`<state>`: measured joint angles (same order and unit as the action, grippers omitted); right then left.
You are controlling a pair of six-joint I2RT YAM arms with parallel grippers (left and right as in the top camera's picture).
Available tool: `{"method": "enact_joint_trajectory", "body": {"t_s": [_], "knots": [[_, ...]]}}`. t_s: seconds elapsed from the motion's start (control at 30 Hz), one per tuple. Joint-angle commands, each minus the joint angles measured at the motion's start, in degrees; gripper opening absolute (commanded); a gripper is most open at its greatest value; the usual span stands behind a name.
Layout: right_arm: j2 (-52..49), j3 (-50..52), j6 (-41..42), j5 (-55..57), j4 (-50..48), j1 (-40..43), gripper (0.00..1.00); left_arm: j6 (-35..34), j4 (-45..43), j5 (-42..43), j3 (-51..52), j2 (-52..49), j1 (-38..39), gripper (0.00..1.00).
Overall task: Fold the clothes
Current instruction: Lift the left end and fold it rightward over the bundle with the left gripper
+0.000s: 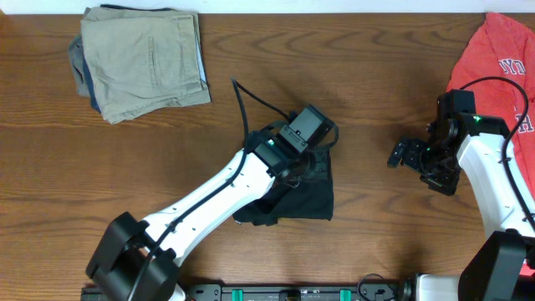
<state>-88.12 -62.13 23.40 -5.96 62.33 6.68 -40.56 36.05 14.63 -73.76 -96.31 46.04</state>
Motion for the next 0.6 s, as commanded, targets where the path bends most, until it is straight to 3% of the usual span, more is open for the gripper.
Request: {"method": "enact_joint_trajectory", "body": {"t_s": [0.0, 0.57], "knots": [[0.2, -0.4, -0.8, -0.1, 0.1, 0.1, 0.99, -0.5, -0.2, -0.3, 0.2, -2.6, 0.5, 0.06], [0.2, -0.4, -0.8, -0.1, 0.1, 0.1, 0.99, -0.7, -7.9, -0.3, 0.2, -8.5, 5.8, 0.07]]}}
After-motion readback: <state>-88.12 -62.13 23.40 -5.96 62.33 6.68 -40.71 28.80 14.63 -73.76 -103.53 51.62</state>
